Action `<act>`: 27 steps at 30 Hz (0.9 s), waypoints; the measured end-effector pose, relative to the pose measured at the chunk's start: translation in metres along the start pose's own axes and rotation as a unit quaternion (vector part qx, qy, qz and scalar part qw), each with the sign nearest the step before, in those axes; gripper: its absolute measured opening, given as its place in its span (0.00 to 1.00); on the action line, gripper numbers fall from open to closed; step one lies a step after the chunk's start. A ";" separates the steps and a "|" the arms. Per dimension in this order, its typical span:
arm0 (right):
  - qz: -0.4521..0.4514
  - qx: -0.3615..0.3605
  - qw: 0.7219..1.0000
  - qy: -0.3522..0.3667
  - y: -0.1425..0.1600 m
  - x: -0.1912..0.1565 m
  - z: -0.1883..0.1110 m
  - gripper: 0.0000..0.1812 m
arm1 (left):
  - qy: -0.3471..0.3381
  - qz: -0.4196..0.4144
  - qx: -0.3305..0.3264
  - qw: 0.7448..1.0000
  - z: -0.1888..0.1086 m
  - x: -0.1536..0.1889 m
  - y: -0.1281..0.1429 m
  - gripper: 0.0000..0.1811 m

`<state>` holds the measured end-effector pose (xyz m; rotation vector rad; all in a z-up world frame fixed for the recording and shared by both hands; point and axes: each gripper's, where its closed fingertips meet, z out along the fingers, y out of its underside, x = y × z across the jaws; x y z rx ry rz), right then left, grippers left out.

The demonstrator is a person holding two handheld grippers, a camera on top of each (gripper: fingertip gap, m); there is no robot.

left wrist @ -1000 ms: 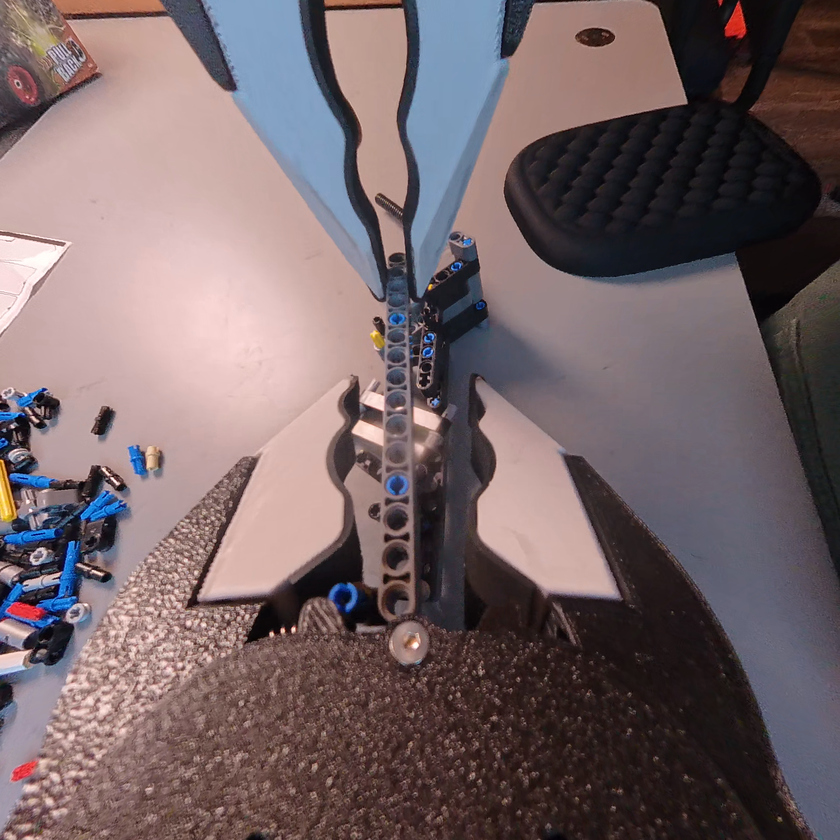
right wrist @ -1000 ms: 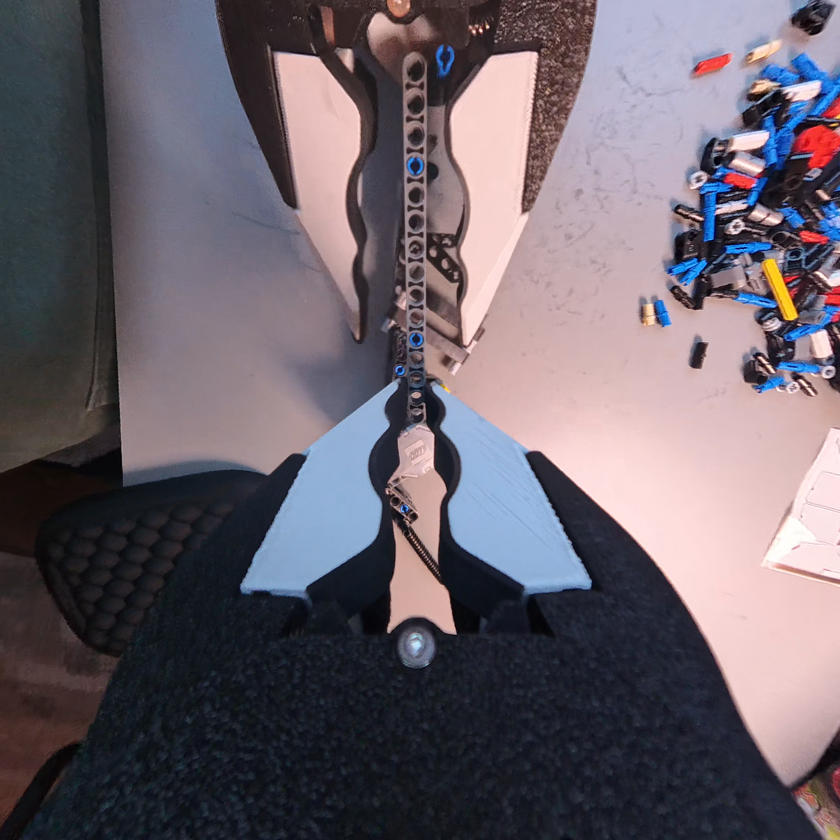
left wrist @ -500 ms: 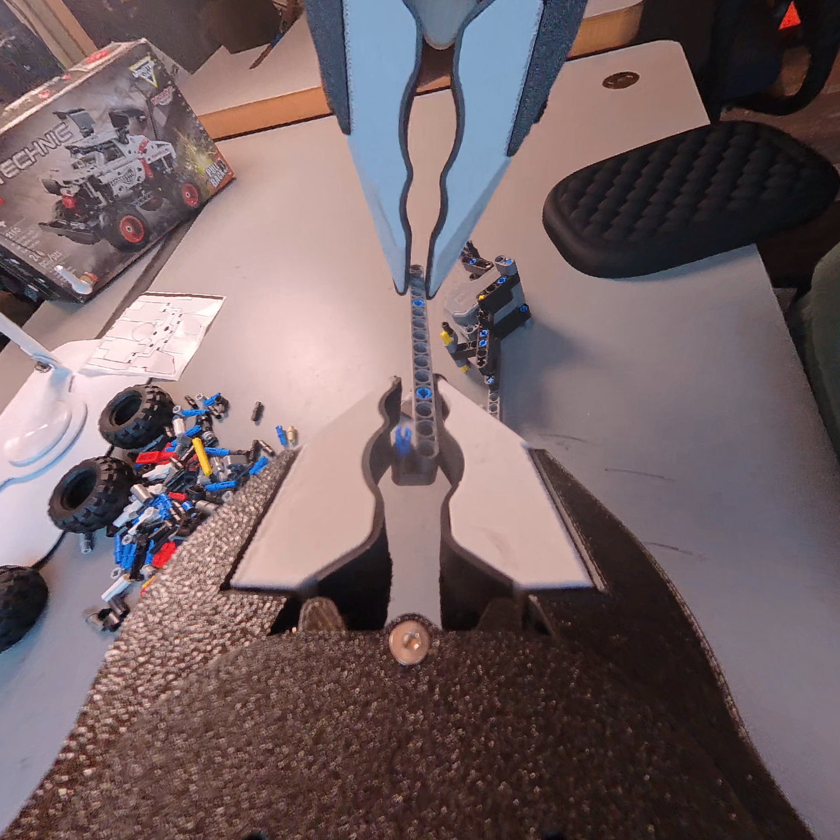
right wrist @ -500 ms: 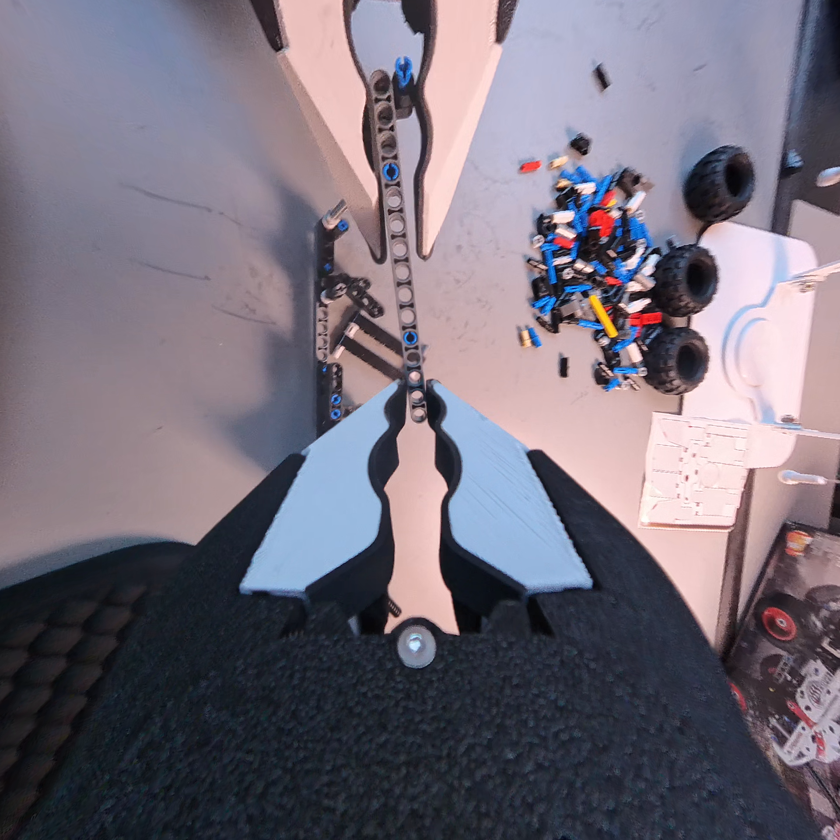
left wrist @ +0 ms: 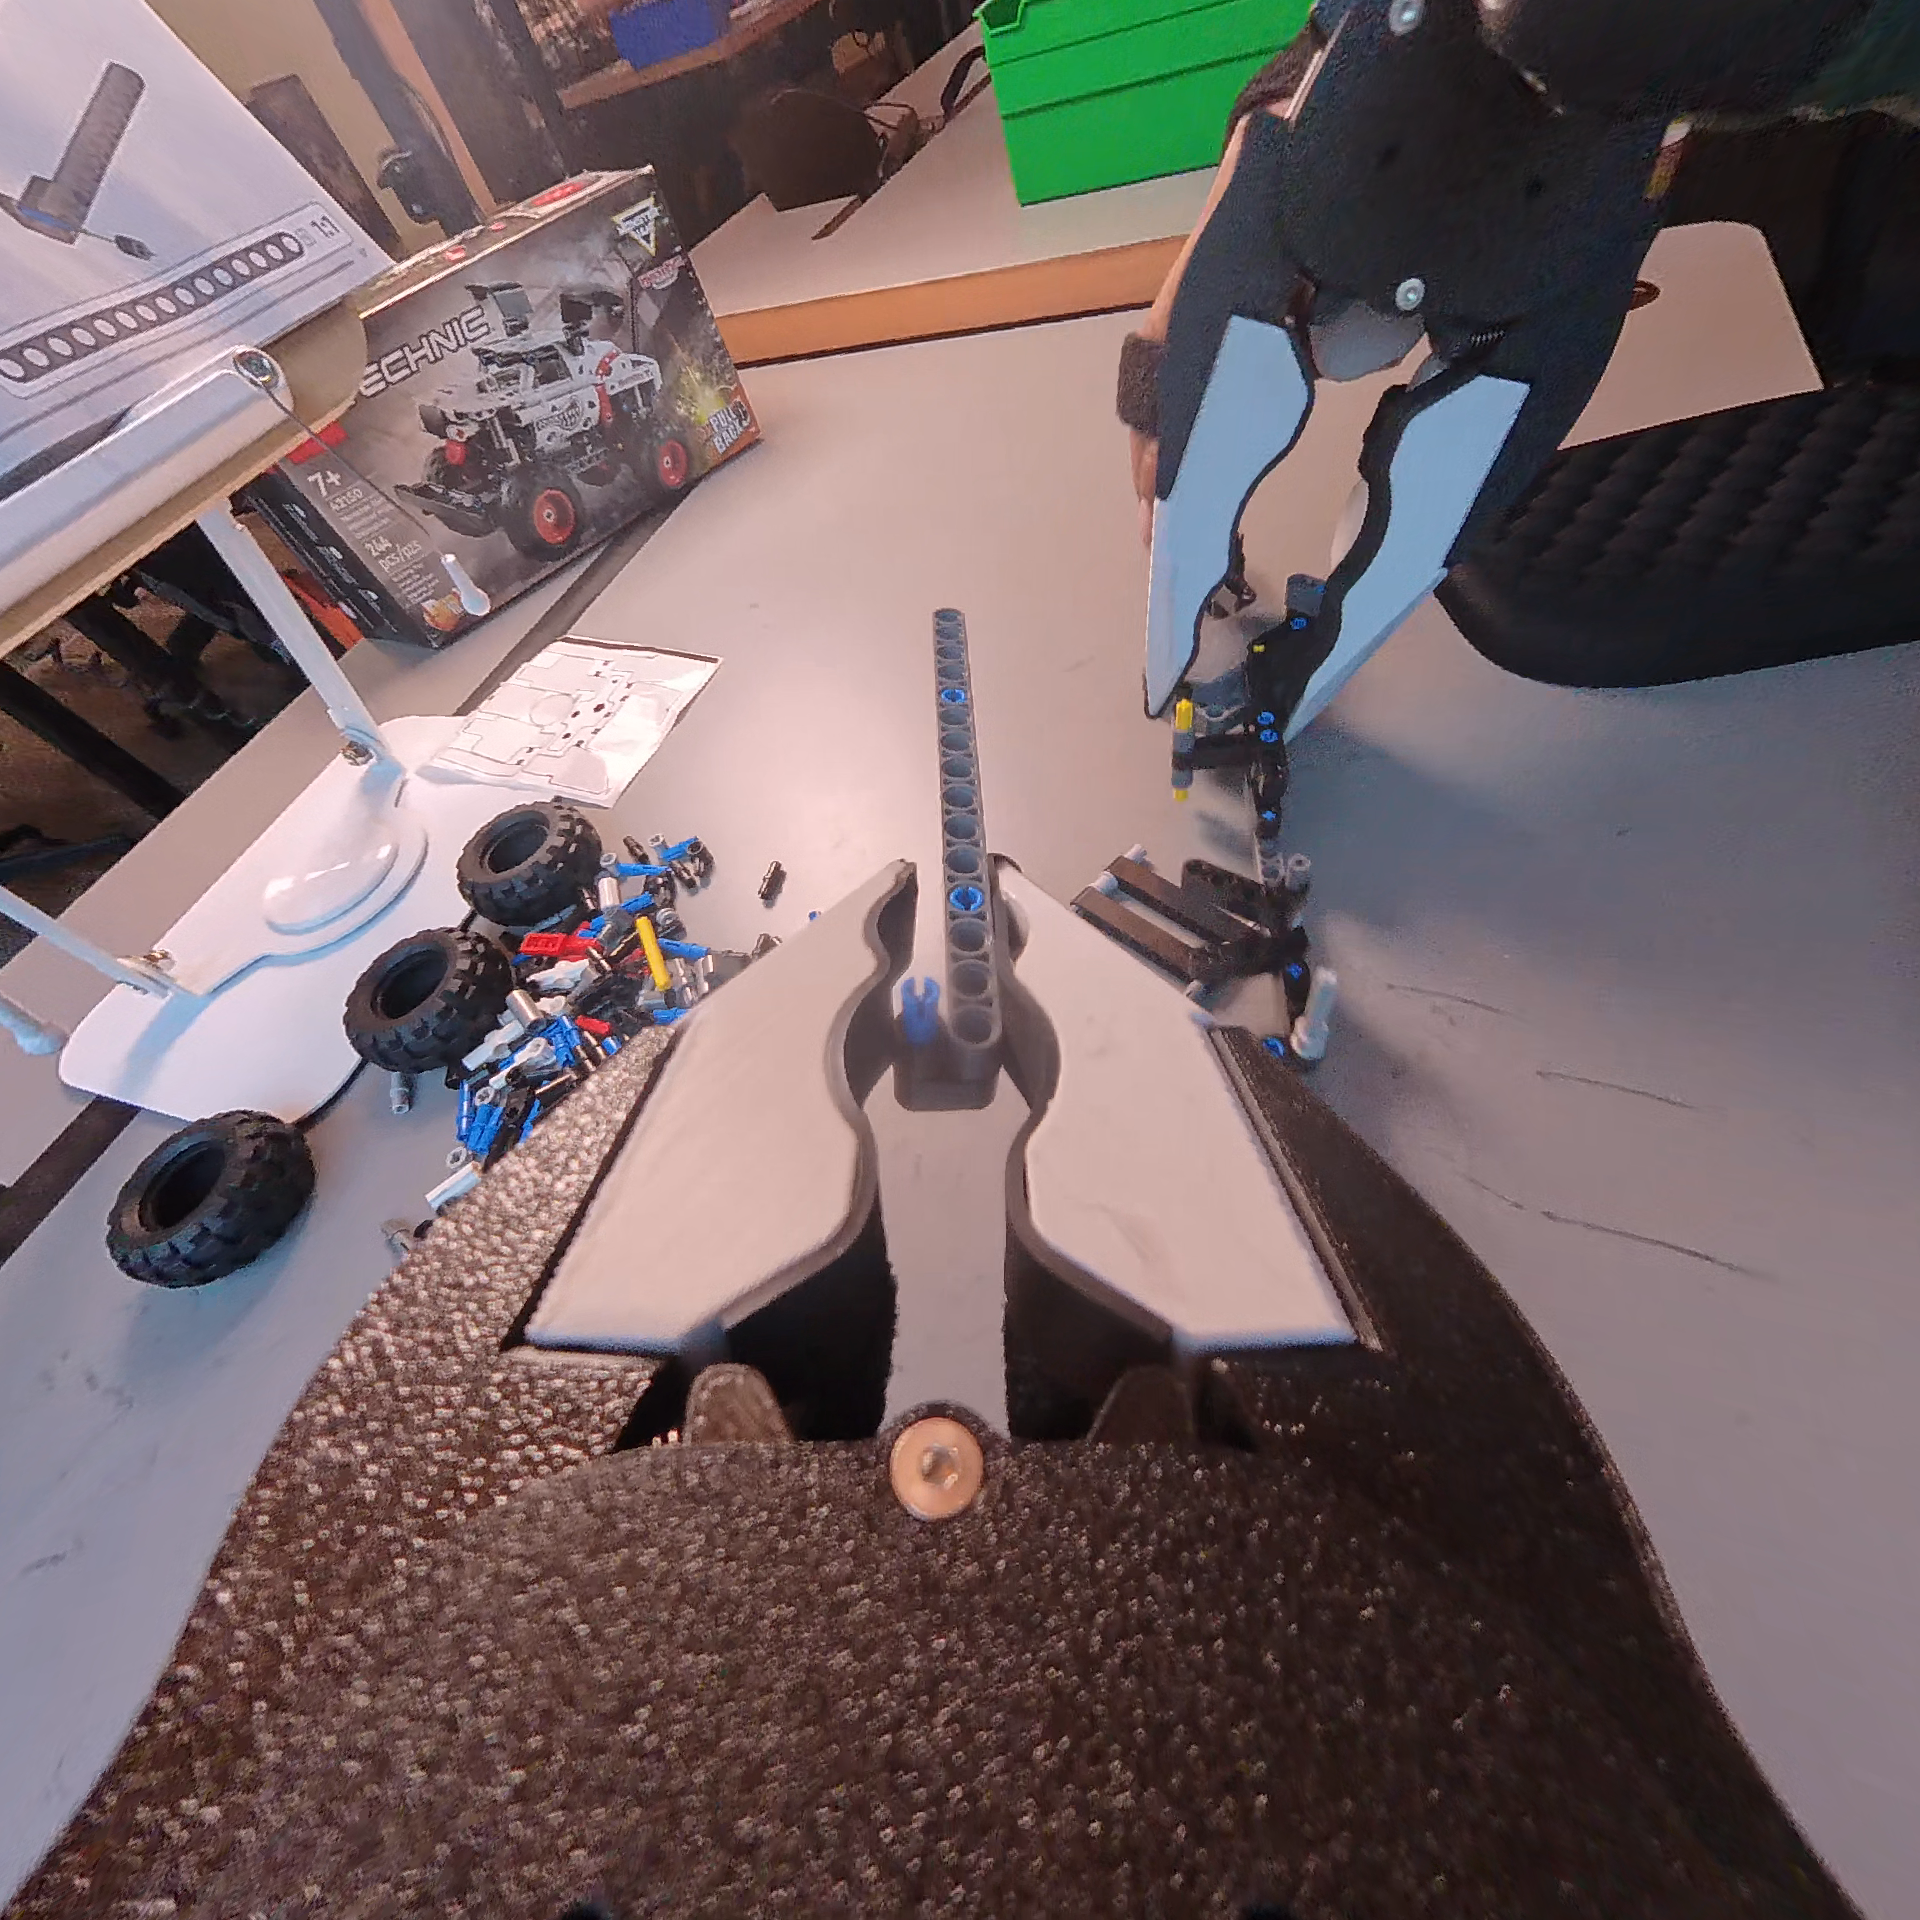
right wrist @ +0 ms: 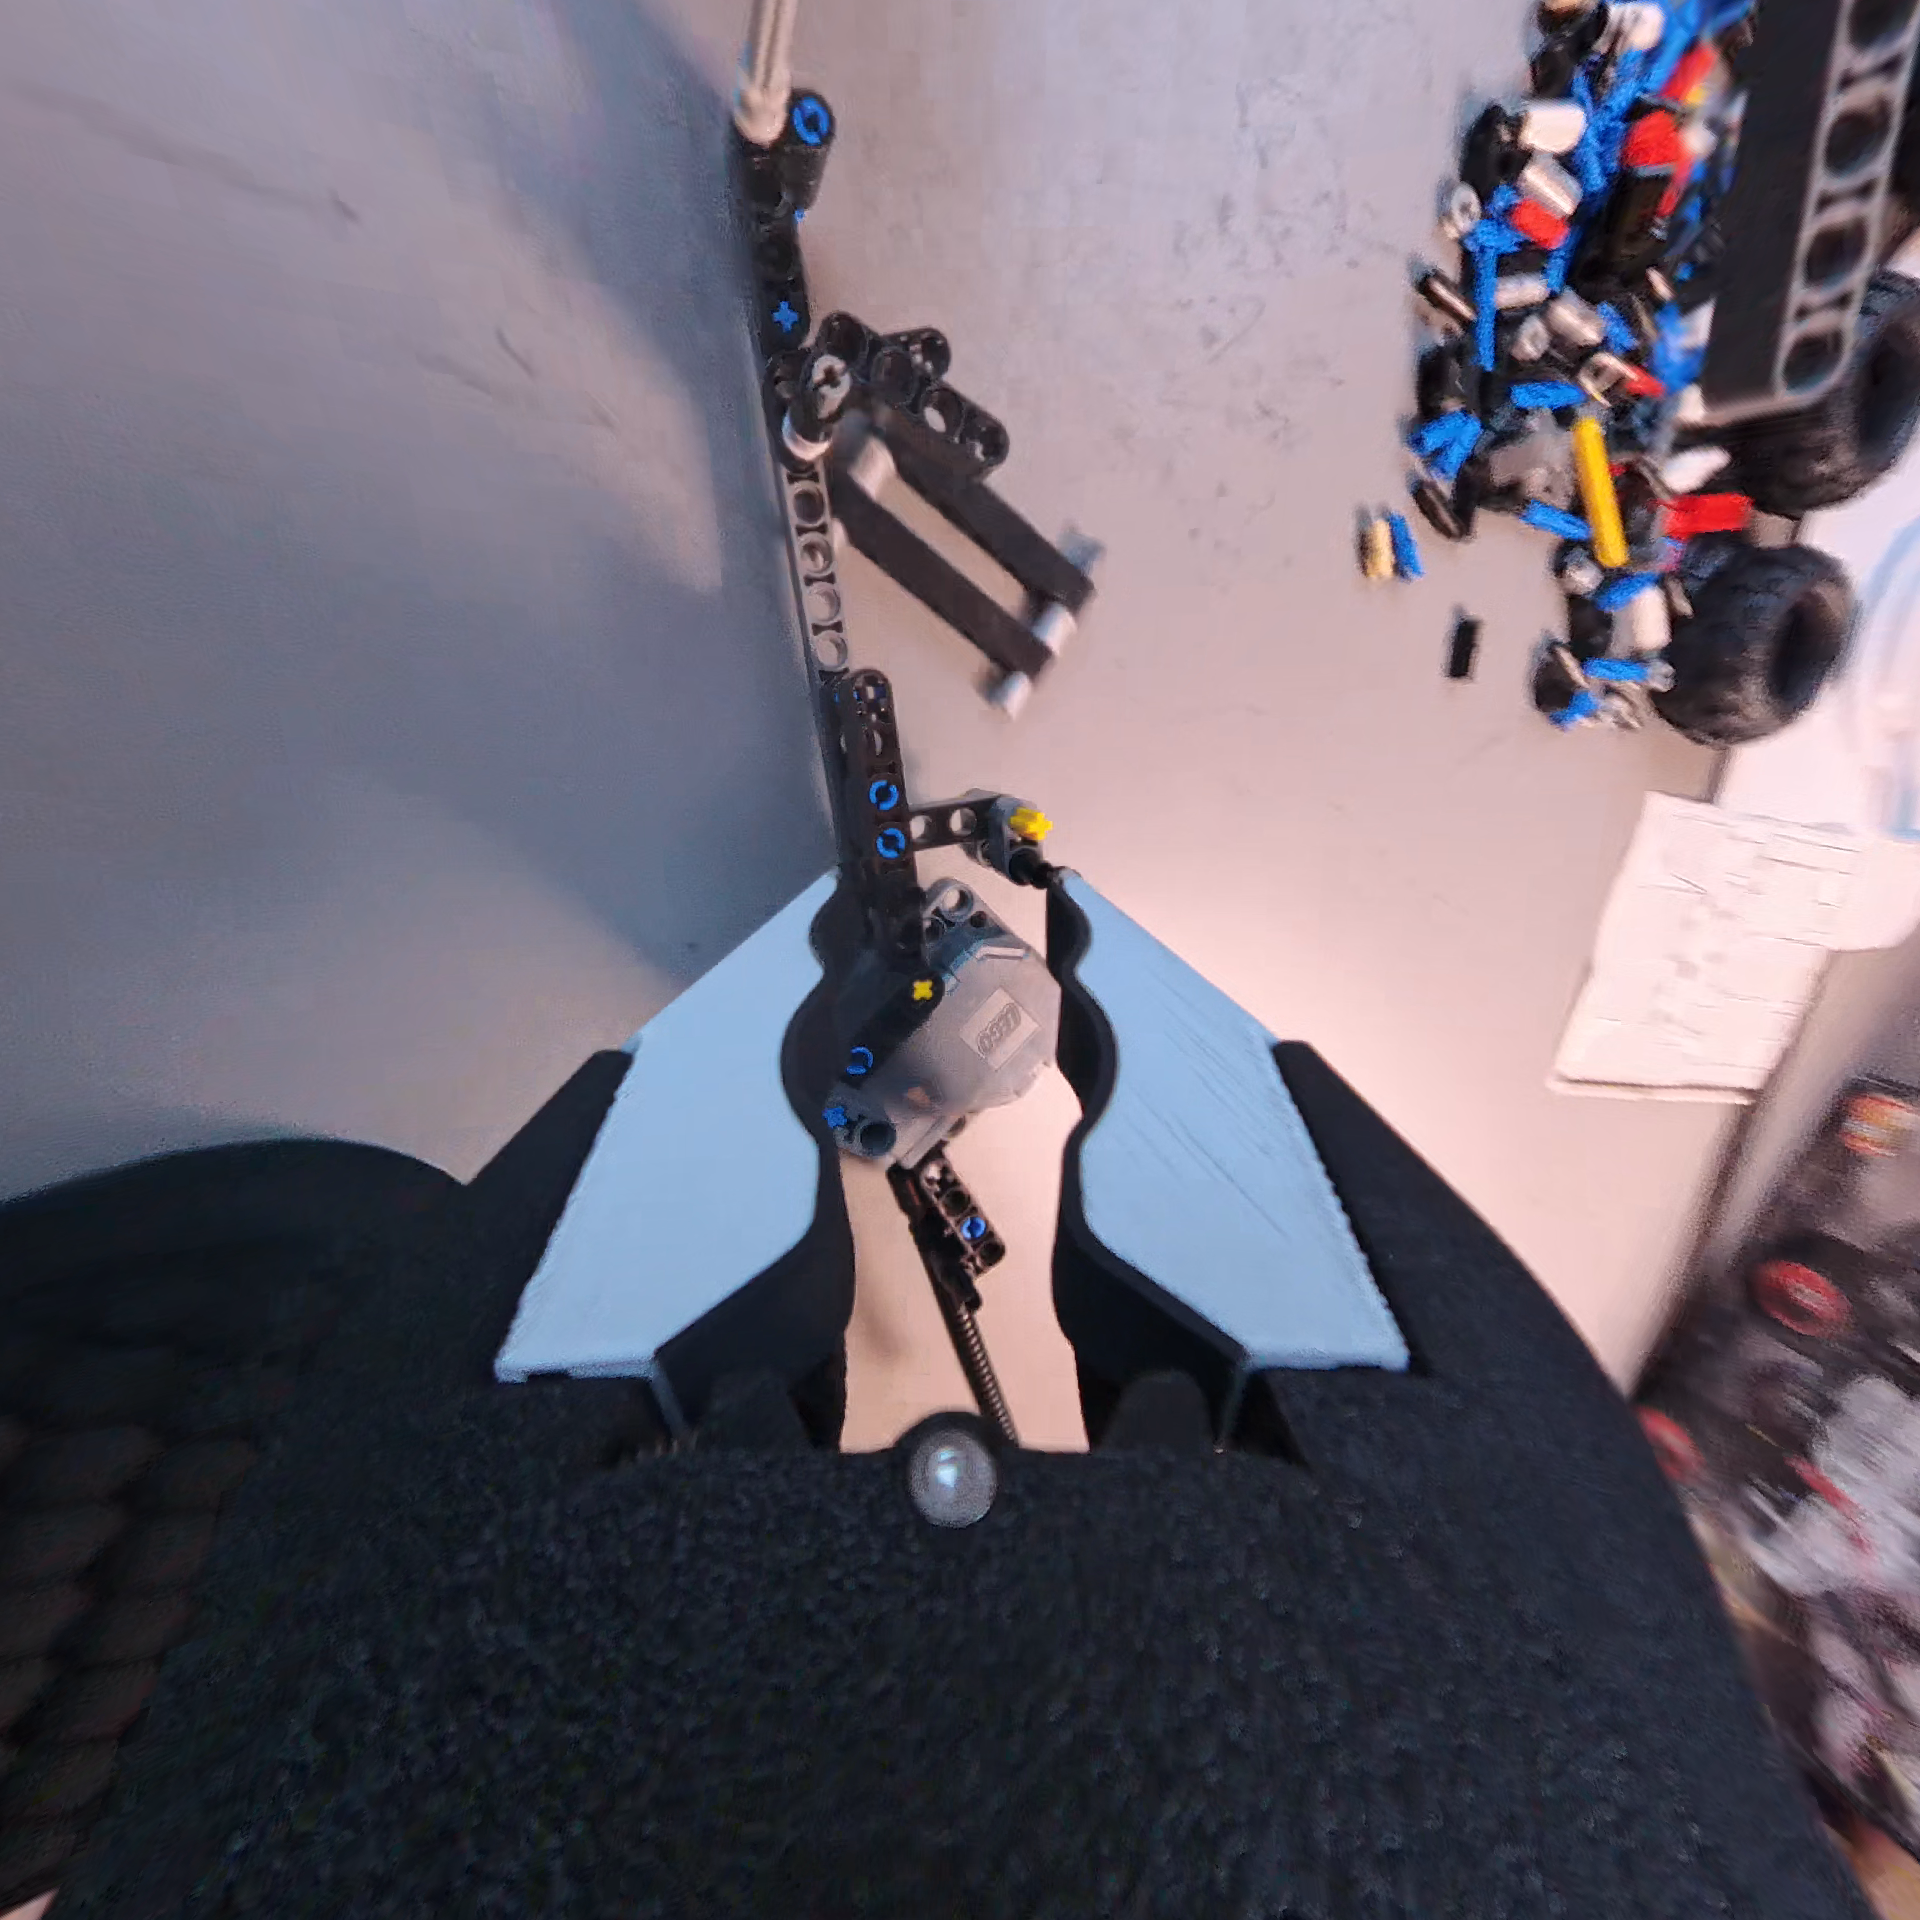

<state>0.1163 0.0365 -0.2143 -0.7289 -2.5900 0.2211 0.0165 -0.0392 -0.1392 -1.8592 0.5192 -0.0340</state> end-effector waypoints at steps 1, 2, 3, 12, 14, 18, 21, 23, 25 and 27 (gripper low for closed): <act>-0.014 -0.013 0.999 0.037 0.007 0.007 -0.002 0.20 | -0.002 -0.002 0.000 1.000 0.000 -0.001 0.001 0.07; -0.025 -0.022 0.997 0.076 0.013 0.013 -0.005 0.20 | -0.003 -0.004 0.000 1.000 0.000 -0.003 0.002 0.07; -0.033 -0.032 0.992 0.114 0.019 0.019 -0.007 0.20 | -0.005 -0.006 -0.001 1.000 0.000 -0.004 0.003 0.07; -0.078 -0.104 0.913 0.386 0.084 0.049 -0.026 0.18 | -0.013 0.002 -0.002 1.000 0.003 -0.001 0.002 0.07; -0.053 -0.083 0.924 0.369 0.080 0.036 -0.027 0.17 | -0.016 0.003 -0.003 1.000 0.004 -0.002 0.003 0.07; -0.064 -0.061 0.937 0.339 0.062 0.008 -0.026 0.15 | -0.021 0.002 -0.004 1.000 0.006 -0.004 0.004 0.07; -0.076 -0.042 0.937 0.339 0.049 -0.002 -0.034 0.06 | -0.023 0.003 -0.002 1.000 0.005 -0.004 0.003 0.07; -0.064 -0.045 0.942 0.328 0.048 -0.005 -0.035 0.06 | -0.024 0.004 -0.001 1.000 0.005 -0.004 0.003 0.07; -0.066 -0.038 0.947 0.313 0.045 -0.010 -0.036 0.06 | -0.024 0.005 -0.001 1.000 0.005 -0.004 0.003 0.07; -0.041 0.004 0.963 0.267 0.032 -0.020 -0.038 0.07 | -0.025 0.005 0.000 1.000 0.004 -0.004 0.002 0.07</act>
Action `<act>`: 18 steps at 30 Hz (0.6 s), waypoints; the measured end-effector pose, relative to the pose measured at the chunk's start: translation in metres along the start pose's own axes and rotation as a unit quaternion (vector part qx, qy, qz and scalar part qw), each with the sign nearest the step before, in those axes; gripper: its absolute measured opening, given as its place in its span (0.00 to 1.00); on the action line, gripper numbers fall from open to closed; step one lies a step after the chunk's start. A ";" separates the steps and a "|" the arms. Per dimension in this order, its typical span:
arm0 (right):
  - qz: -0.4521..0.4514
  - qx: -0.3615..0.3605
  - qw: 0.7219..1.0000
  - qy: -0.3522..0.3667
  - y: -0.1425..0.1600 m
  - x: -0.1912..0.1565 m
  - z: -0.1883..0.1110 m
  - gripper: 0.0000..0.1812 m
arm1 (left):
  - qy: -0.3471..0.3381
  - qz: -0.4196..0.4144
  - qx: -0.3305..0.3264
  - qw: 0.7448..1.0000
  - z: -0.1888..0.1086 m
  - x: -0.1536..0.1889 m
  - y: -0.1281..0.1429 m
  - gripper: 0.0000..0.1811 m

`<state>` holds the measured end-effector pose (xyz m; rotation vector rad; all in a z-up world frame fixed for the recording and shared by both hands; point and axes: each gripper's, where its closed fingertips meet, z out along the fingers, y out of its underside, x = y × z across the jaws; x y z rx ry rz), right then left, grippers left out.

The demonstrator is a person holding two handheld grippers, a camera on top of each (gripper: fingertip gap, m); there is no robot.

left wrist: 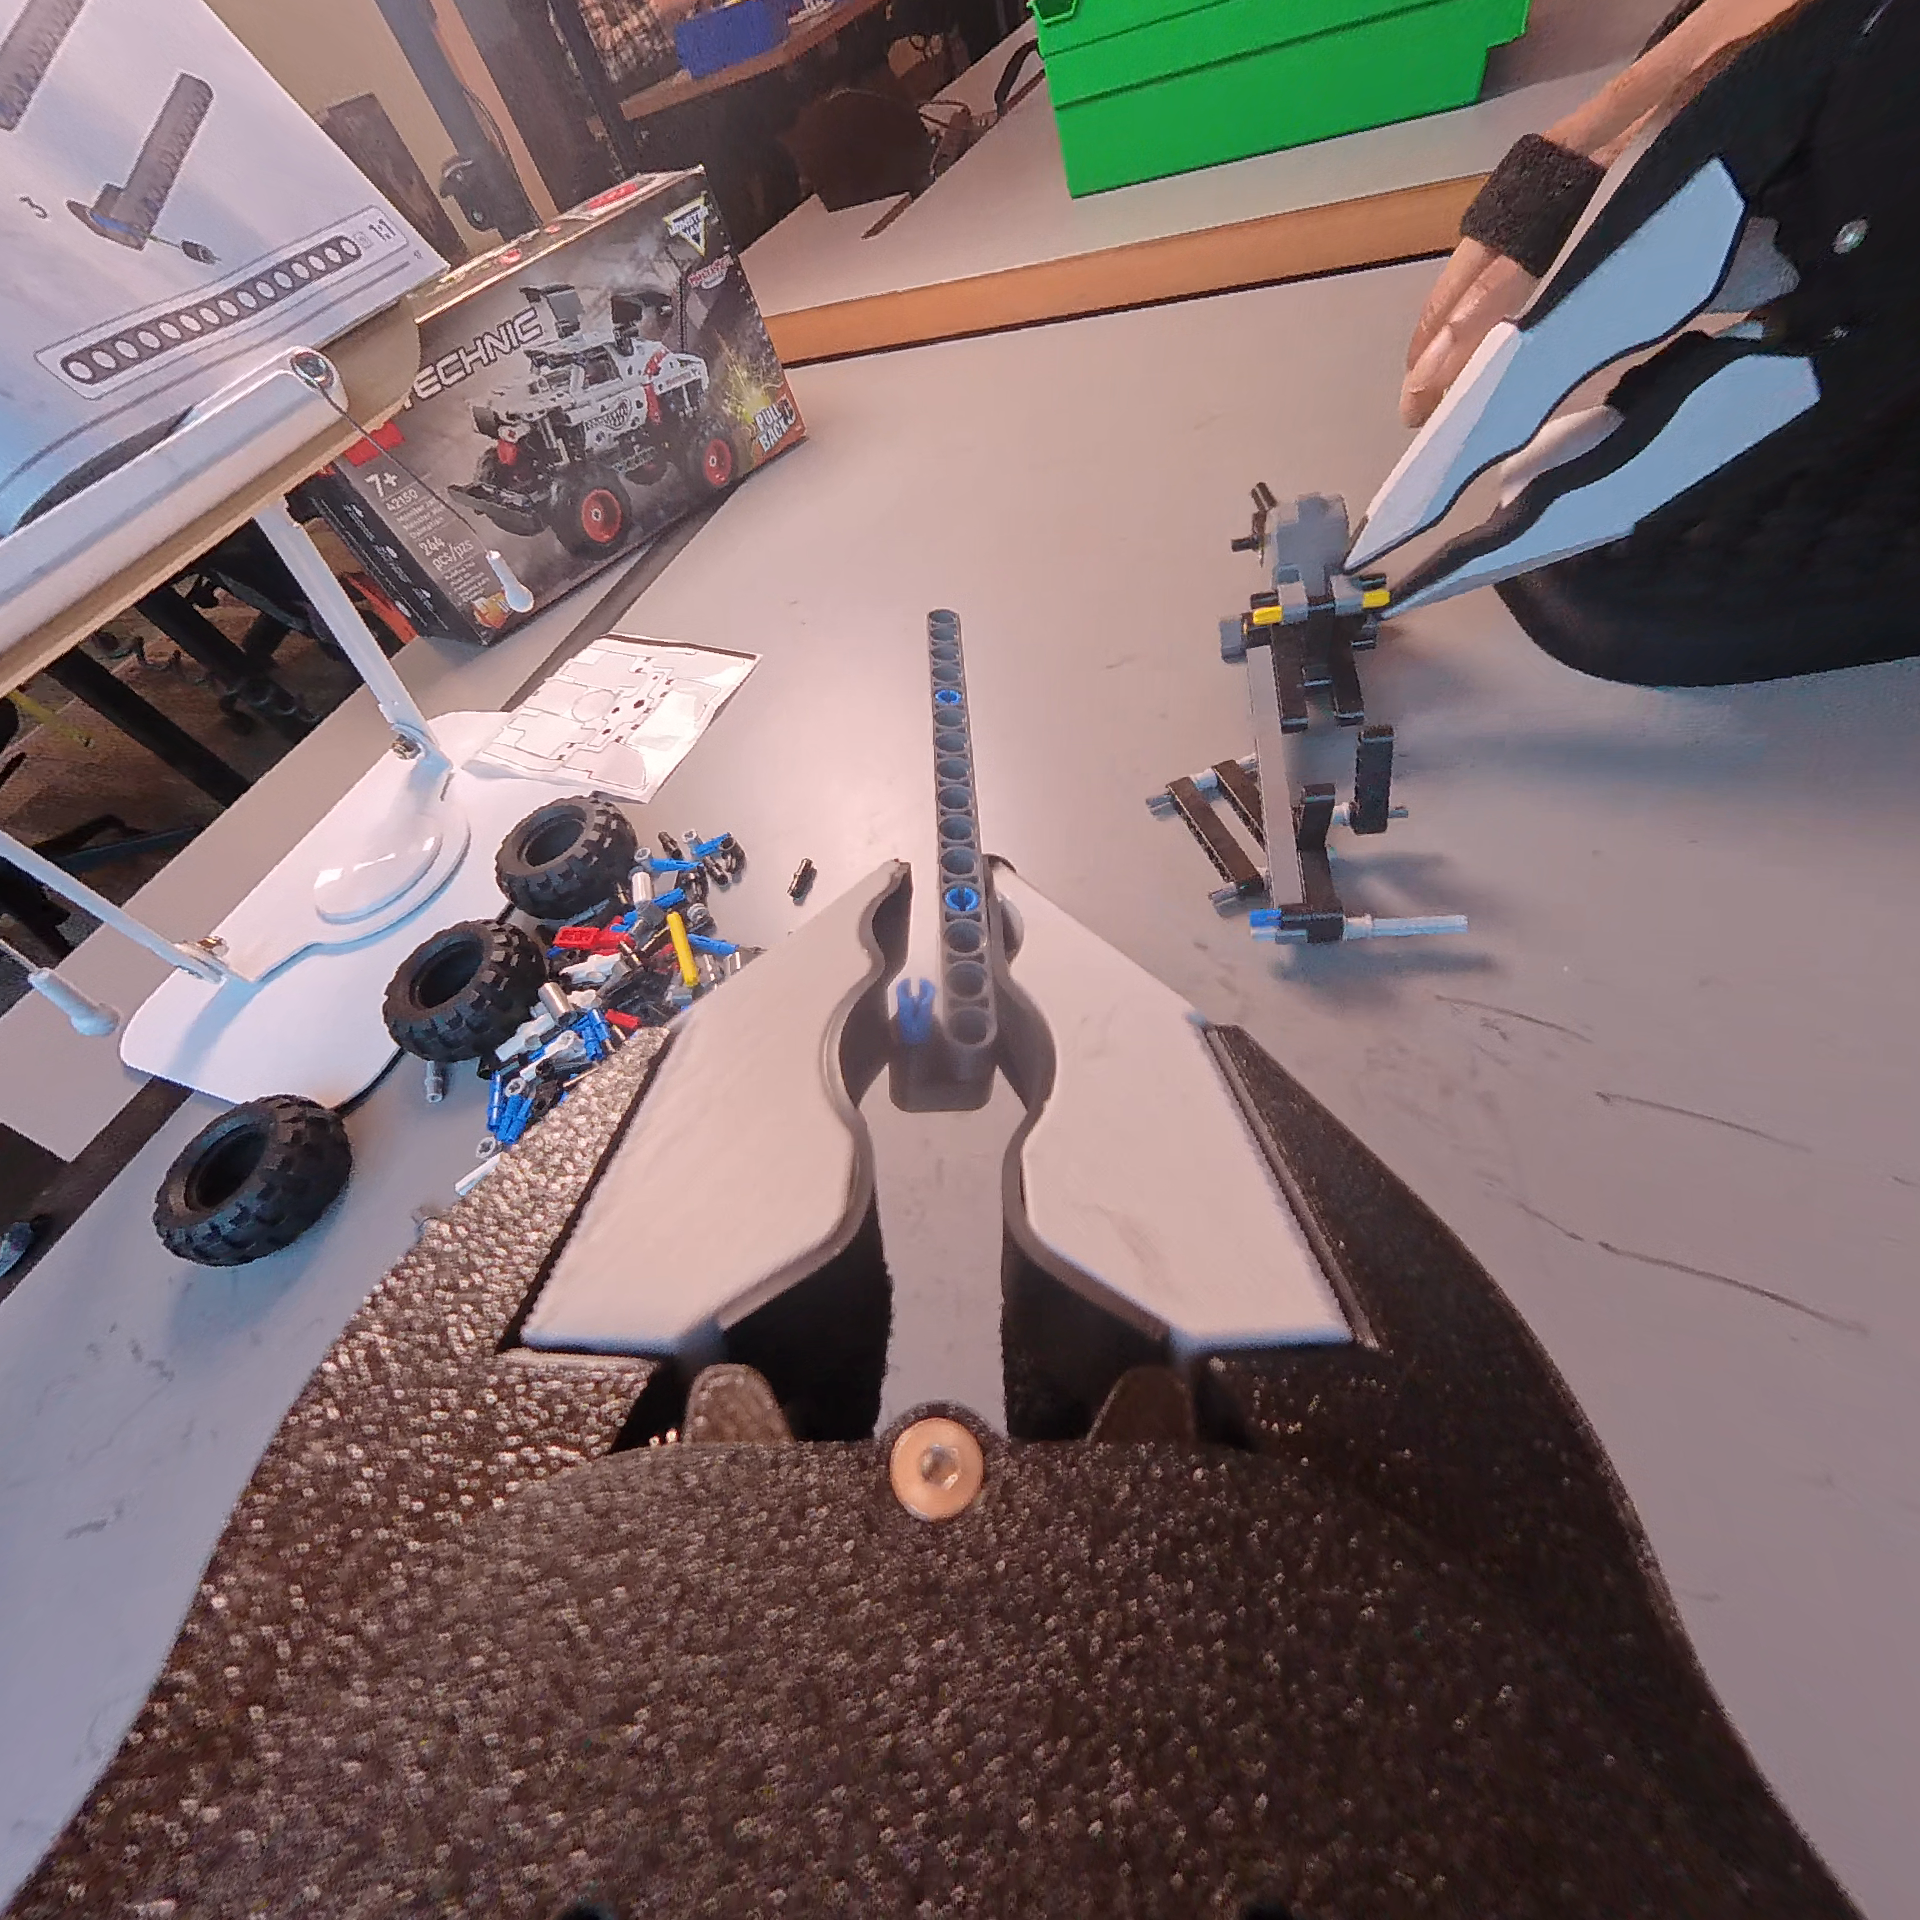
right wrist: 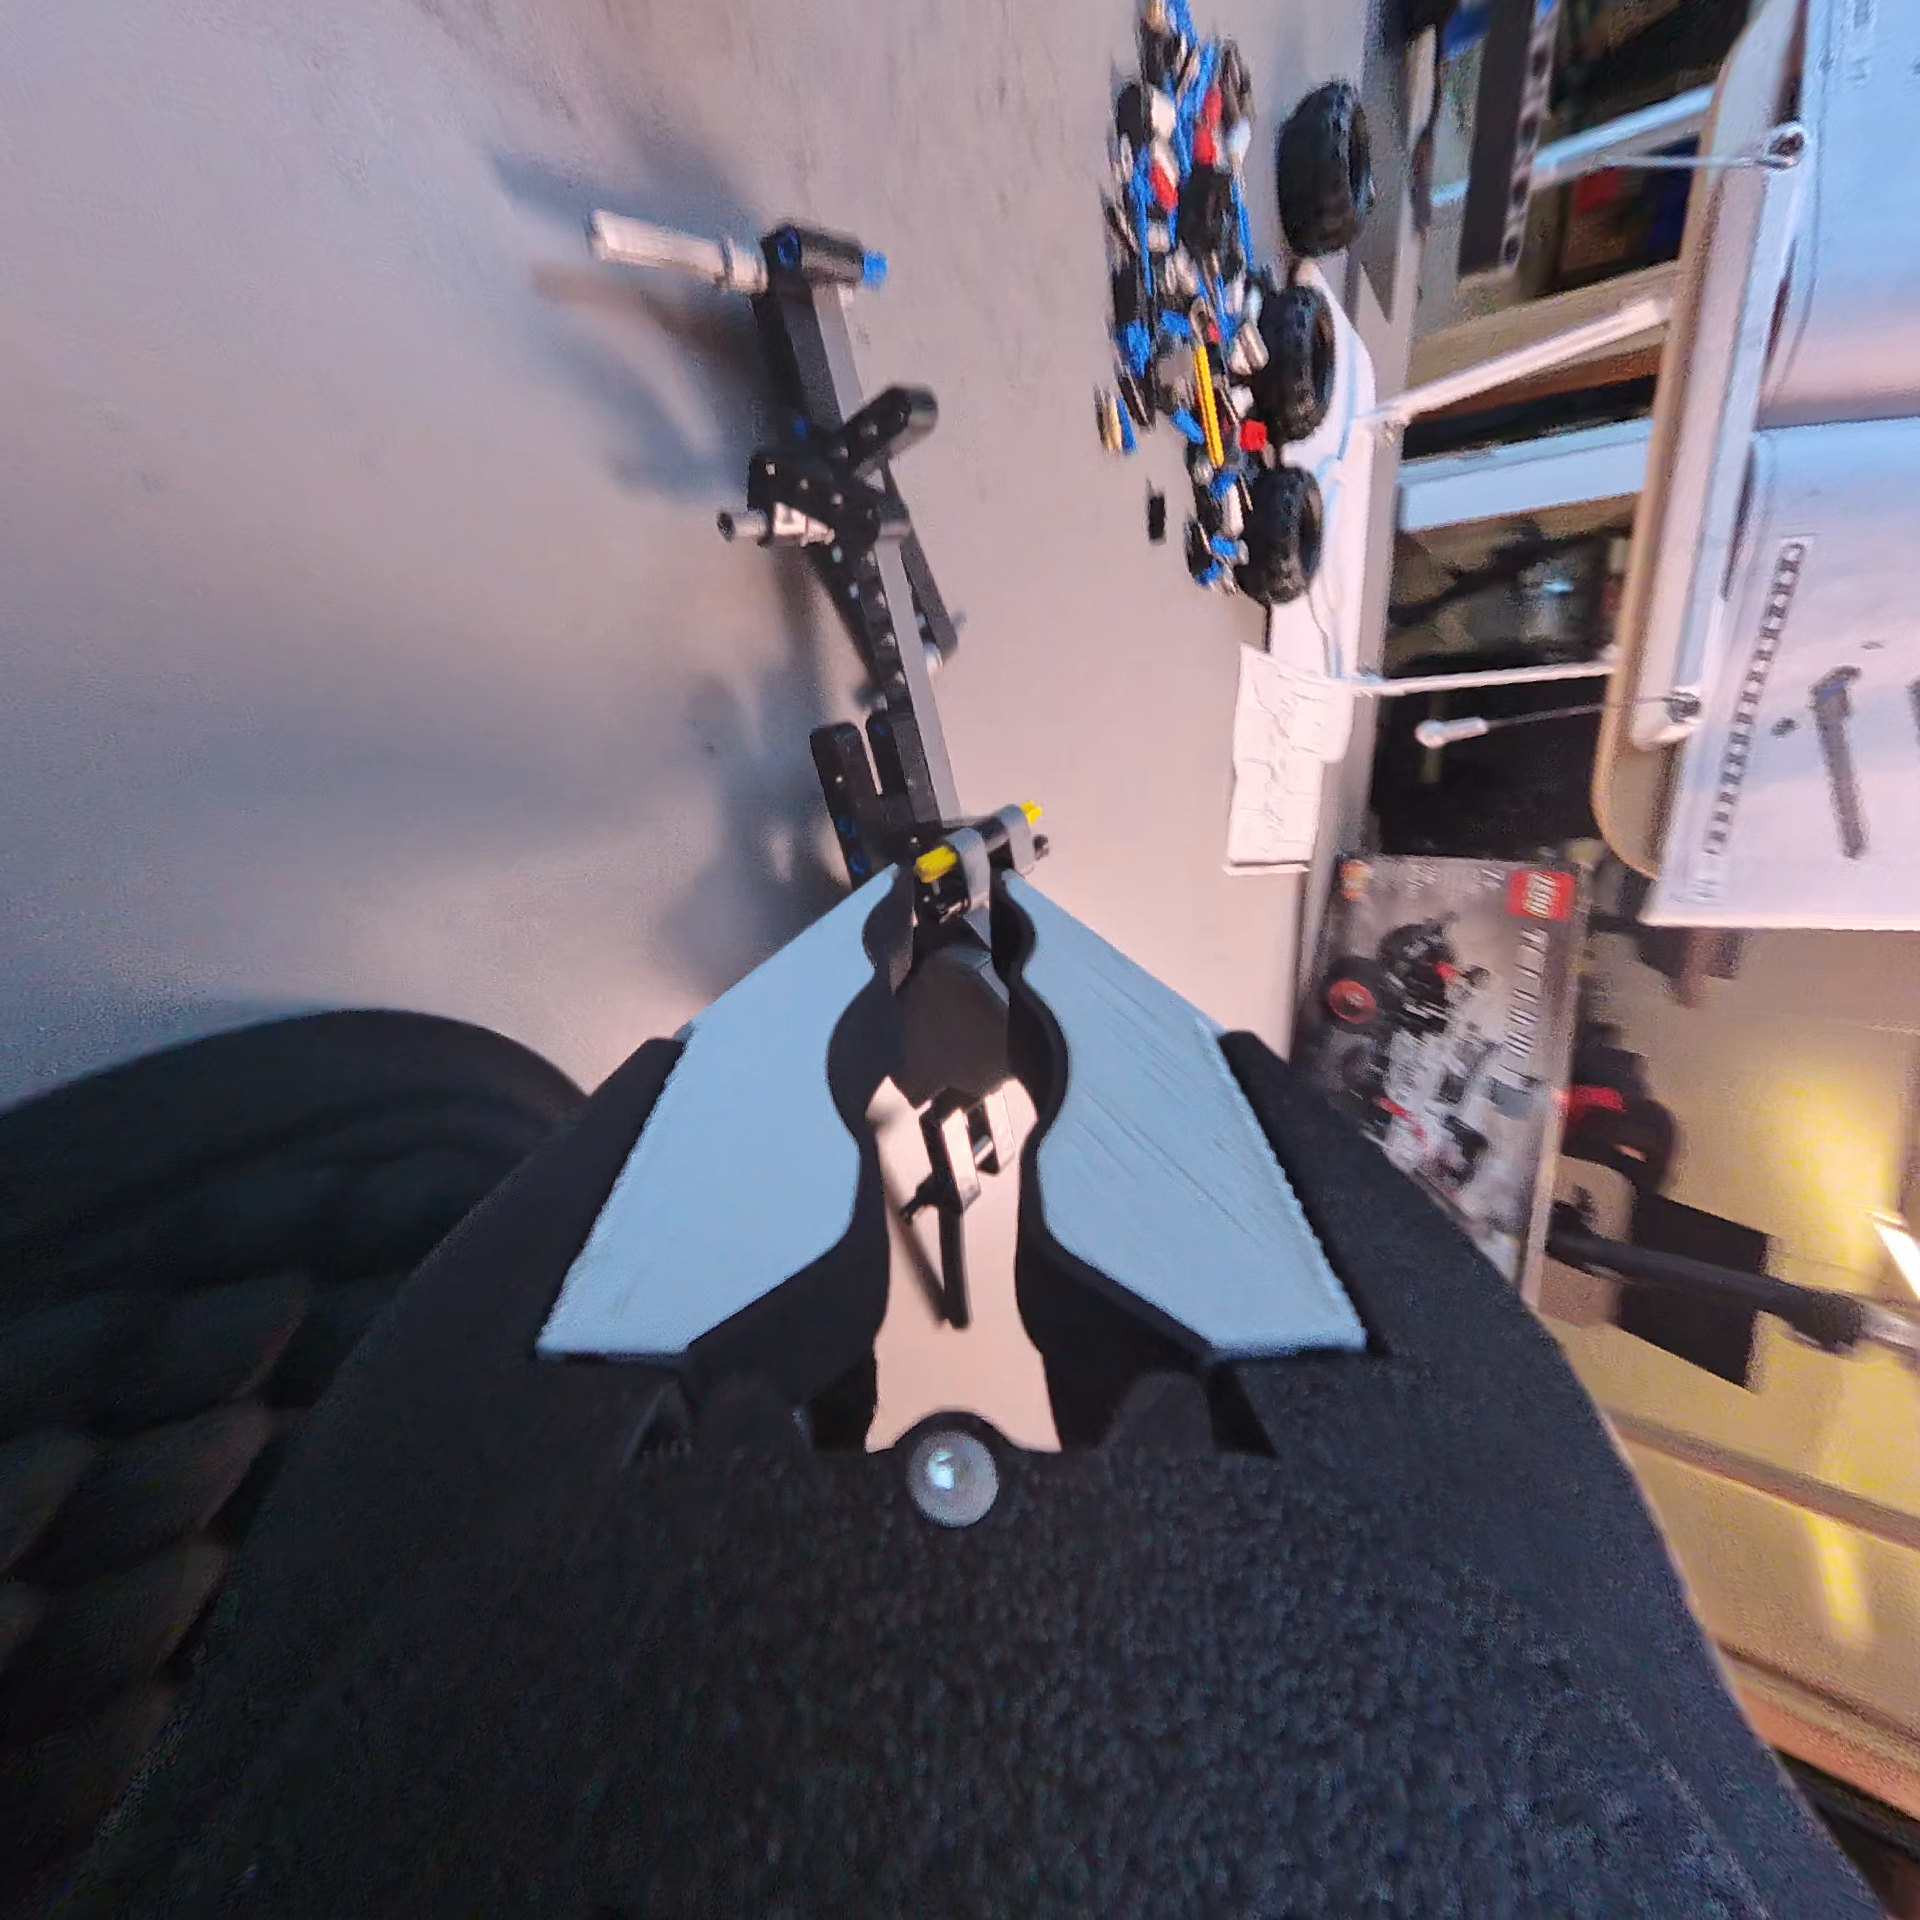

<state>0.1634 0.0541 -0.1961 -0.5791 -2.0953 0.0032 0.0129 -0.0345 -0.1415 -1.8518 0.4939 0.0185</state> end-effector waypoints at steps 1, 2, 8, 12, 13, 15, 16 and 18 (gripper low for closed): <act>0.028 0.023 0.999 -0.029 -0.010 0.000 -0.005 0.09 | 0.000 -0.001 0.000 1.000 0.000 0.000 0.000 0.07; 0.058 0.042 0.995 -0.063 -0.019 0.001 -0.010 0.12 | 0.000 -0.002 0.000 1.000 0.000 -0.001 0.000 0.07; 0.112 0.109 0.977 -0.146 -0.046 0.055 -0.002 0.11 | 0.003 -0.001 -0.002 1.000 0.003 0.001 0.002 0.07; 0.053 0.064 0.962 -0.261 -0.040 0.040 0.044 0.13 | 0.003 -0.002 -0.004 1.000 0.002 0.001 0.004 0.07; 0.037 0.061 0.953 -0.295 -0.043 0.029 0.052 0.15 | 0.004 -0.003 -0.004 1.000 0.002 0.001 0.006 0.07; 0.017 0.058 0.934 -0.352 -0.052 0.009 0.063 0.17 | 0.005 -0.004 -0.006 1.000 0.001 0.001 0.009 0.07; 0.005 0.049 0.926 -0.374 -0.052 0.000 0.067 0.17 | 0.006 -0.005 -0.008 1.000 0.001 0.001 0.011 0.07; -0.020 0.014 0.917 -0.399 -0.043 -0.010 0.076 0.12 | 0.009 -0.009 -0.009 1.000 0.001 0.000 0.014 0.07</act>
